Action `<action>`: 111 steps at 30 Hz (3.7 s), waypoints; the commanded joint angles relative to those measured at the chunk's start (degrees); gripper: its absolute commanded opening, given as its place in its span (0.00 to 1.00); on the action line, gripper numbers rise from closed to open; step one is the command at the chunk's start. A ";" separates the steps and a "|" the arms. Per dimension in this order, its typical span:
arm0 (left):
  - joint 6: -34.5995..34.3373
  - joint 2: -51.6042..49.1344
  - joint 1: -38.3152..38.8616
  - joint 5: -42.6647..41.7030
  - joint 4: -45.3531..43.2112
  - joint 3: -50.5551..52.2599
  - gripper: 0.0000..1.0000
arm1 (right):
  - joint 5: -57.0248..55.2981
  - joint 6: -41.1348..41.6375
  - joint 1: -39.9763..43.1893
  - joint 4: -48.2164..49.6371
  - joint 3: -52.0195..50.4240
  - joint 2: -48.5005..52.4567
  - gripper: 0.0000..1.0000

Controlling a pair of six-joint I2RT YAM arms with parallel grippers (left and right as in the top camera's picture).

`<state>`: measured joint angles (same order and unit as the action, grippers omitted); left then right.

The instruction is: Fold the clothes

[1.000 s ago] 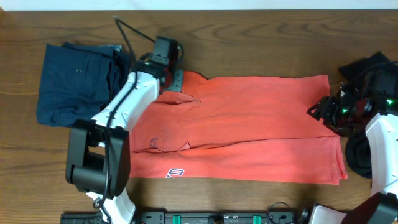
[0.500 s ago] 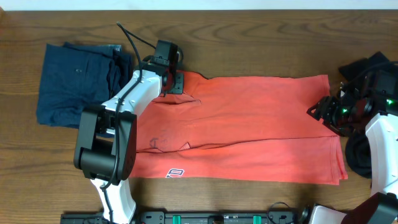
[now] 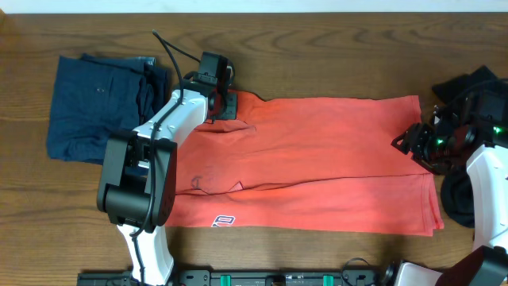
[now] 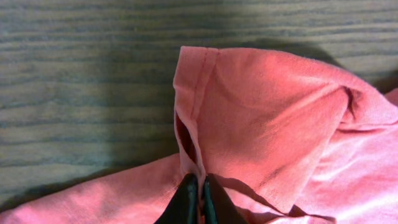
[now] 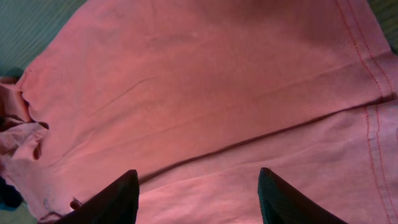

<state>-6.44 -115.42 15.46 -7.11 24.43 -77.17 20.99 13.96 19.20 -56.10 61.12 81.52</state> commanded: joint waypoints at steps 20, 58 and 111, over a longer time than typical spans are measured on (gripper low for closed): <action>10.34 7.08 11.02 -10.95 13.77 0.00 0.10 | -0.02 -0.96 -0.52 -0.07 0.92 0.17 0.59; 12.46 4.11 8.59 7.85 22.95 1.11 0.36 | -0.04 -0.98 -0.52 0.20 0.90 0.17 0.61; -11.17 8.72 -8.20 -1.53 21.59 3.32 0.17 | -0.26 -2.08 -0.52 0.20 0.90 0.20 0.61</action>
<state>-18.90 -108.20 7.35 -4.51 45.76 -72.16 20.97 12.88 19.20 -55.99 61.12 81.52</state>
